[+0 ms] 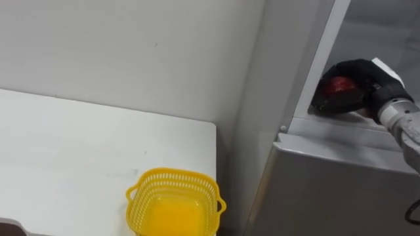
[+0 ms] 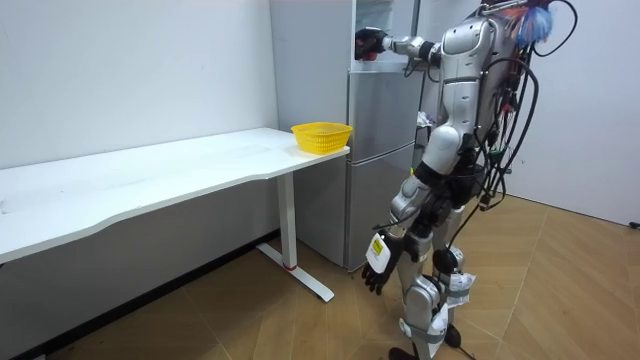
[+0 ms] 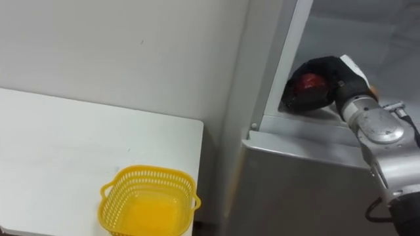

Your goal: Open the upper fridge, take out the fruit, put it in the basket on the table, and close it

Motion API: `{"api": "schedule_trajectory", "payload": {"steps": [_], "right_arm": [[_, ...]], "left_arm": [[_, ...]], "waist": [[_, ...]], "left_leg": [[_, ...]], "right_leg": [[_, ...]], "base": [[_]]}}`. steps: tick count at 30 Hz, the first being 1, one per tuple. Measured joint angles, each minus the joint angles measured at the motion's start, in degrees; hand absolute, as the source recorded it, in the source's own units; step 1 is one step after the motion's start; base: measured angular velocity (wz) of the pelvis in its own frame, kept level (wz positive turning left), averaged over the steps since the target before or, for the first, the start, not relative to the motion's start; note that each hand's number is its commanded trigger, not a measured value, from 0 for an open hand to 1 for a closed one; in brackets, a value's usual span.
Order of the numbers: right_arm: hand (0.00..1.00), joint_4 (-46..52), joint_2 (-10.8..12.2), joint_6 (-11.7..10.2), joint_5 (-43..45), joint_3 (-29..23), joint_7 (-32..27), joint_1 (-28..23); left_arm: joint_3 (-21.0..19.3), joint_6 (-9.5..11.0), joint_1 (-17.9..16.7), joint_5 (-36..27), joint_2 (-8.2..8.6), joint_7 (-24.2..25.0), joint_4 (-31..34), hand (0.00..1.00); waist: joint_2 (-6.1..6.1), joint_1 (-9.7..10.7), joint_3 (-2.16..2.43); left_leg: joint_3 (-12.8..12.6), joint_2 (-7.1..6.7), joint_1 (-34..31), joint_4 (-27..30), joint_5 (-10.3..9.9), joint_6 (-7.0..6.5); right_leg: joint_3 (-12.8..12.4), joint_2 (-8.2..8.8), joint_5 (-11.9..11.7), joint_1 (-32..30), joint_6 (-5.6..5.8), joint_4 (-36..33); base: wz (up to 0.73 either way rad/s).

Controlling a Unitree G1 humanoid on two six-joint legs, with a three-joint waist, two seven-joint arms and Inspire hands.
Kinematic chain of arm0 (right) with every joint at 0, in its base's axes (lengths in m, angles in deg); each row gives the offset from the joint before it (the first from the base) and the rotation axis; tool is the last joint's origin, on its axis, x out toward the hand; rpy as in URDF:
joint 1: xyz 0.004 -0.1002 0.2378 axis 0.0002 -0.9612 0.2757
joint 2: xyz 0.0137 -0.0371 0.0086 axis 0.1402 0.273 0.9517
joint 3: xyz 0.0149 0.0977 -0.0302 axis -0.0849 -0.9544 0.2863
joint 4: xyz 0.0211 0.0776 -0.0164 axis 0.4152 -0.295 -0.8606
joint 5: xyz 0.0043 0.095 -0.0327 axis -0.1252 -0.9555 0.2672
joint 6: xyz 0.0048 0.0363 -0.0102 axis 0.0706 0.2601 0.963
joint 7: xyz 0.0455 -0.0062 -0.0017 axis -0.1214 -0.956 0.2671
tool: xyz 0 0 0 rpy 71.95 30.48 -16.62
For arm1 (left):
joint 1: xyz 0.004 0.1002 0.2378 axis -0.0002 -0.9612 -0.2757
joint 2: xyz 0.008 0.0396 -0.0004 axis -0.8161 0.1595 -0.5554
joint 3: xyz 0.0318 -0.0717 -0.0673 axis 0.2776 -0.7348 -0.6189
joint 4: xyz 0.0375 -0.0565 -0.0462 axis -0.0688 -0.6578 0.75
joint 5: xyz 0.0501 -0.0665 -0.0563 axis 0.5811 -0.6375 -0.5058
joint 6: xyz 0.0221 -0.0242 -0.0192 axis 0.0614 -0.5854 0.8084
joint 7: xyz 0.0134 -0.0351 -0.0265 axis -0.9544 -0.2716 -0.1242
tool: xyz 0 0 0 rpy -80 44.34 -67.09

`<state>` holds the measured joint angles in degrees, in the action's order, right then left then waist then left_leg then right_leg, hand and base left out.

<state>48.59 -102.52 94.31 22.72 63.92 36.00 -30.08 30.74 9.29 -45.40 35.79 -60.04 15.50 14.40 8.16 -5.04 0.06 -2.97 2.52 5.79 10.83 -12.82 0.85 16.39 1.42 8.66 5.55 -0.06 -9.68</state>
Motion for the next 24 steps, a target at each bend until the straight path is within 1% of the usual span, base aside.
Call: {"api": "schedule_trajectory", "payload": {"steps": [2,4,5,7,9,11,15,17,19,20,23,24], "right_arm": [[1.0,3.5,0.0,0.4,1.1,-0.1,-0.8,-1.5],[1.0,6.4,0.0,0.7,2.0,-0.1,-1.1,-2.7],[1.0,8.3,0.0,0.9,2.3,-0.2,-1.4,-3.8],[1.0,10.9,0.0,1.5,3.2,-0.2,-1.5,-4.4],[1.0,15.2,-0.1,2.0,5.4,-0.2,-2.4,-6.3],[1.0,22.1,-0.1,2.5,6.7,-1.6,-3.1,-10.4],[1.0,30.6,0.0,2.7,8.0,-1.3,-3.1,-14.2],[1.0,36.5,0.0,2.8,7.4,-1.7,-3.1,-16.6],[1.0,42.5,0.0,2.4,7.3,-1.7,-3.2,-18.6],[1.0,45.7,0.1,2.3,7.1,-1.7,-3.2,-19.2],[1.0,50.4,0.1,1.7,6.5,-1.7,-3.2,-19.6],[1.0,52.3,0.1,1.3,6.4,-1.7,-3.2,-19.6]], "left_arm": [[0.0,0.7,0.2,0.0,0.0,-0.8,0.0,0.0],[0.0,0.8,0.4,0.0,0.0,-1.0,0.1,0.0],[0.0,0.9,0.4,0.0,0.04,-1.1,0.1,0.0],[0.0,1.1,0.4,0.0,0.21,-1.1,0.1,0.0],[0.0,1.1,0.4,0.0,0.2,-1.3,0.2,0.0],[0.0,1.2,0.4,0.0,0.21,-2.2,0.1,0.0],[0.2,2.2,0.6,-0.2,0.24,-3.3,-1.3,0.0],[0.2,2.5,0.6,-0.1,0.23,-3.6,-1.6,0.0],[0.1,2.7,0.7,-0.1,0.32,-4.3,-1.7,0.0],[0.0,2.7,0.8,-0.1,0.39,-4.7,-1.7,0.0],[-0.1,3.0,0.9,-0.1,0.49,-5.5,-1.7,0.0],[-0.1,3.1,0.9,-0.1,0.48,-5.7,-1.6,0.0]], "waist": [[-0.06,0.1,0.02],[-0.15,0.3,0.06],[-0.3,0.4,0.14],[-0.68,0.4,0.22],[-0.9,0.2,0.3],[-0.92,0.2,0.31],[-1.2,0.4,0.3],[-1.23,1.6,0.28],[-1.19,2.0,0.27],[-1.17,2.1,0.25],[-1.26,2.1,0.18],[-1.46,2.0,0.04]], "left_leg": [[-0.1,0.0,-0.2,-0.2,0.0,0.0],[-0.2,0.01,-0.3,-0.3,0.0,0.0],[-0.4,0.04,-0.2,-0.3,0.0,0.0],[-1.2,0.11,-0.1,-0.3,0.0,0.0],[-1.7,0.17,-0.1,-0.4,0.0,0.0],[-1.7,0.23,0.0,-0.4,0.0,0.0],[-1.7,0.31,0.9,-0.9,0.0,0.02],[-1.7,0.31,0.9,-1.3,0.0,0.02],[-1.8,0.29,0.7,-1.3,0.0,0.02],[-1.8,0.28,0.6,-1.3,0.0,0.02],[-1.8,0.24,0.5,-1.3,0.0,0.01],[-1.8,0.24,0.5,-1.4,0.0,0.01]], "right_leg": [[-0.5,-0.08,0.0,-0.5,0.0,-0.1],[-0.6,-0.08,0.0,-0.7,-0.01,-0.1],[-0.6,-0.1,0.0,-0.7,-0.01,-0.1],[-0.9,-0.11,0.0,-0.9,-0.01,-0.1],[-2.0,-0.28,0.0,-1.1,-0.06,-0.1],[-2.9,-0.46,0.0,-1.4,-0.07,-0.1],[-4.3,-0.76,0.0,-1.4,-0.07,-0.1],[-4.4,-0.75,0.0,-1.4,-0.07,-0.1],[-4.3,-0.7,0.0,-1.6,-0.07,-0.1],[-4.3,-0.67,0.0,-1.6,-0.07,-0.1],[-4.9,-0.7,0.0,-1.6,-0.07,-0.1],[-5.1,-0.72,0.0,-1.6,-0.07,-0.2]], "base": [[-0.09],[-0.07],[-0.05],[-0.15],[-0.17],[-0.11],[-0.21],[0.03],[0.04],[0.05],[0.04],[0.04]]}}
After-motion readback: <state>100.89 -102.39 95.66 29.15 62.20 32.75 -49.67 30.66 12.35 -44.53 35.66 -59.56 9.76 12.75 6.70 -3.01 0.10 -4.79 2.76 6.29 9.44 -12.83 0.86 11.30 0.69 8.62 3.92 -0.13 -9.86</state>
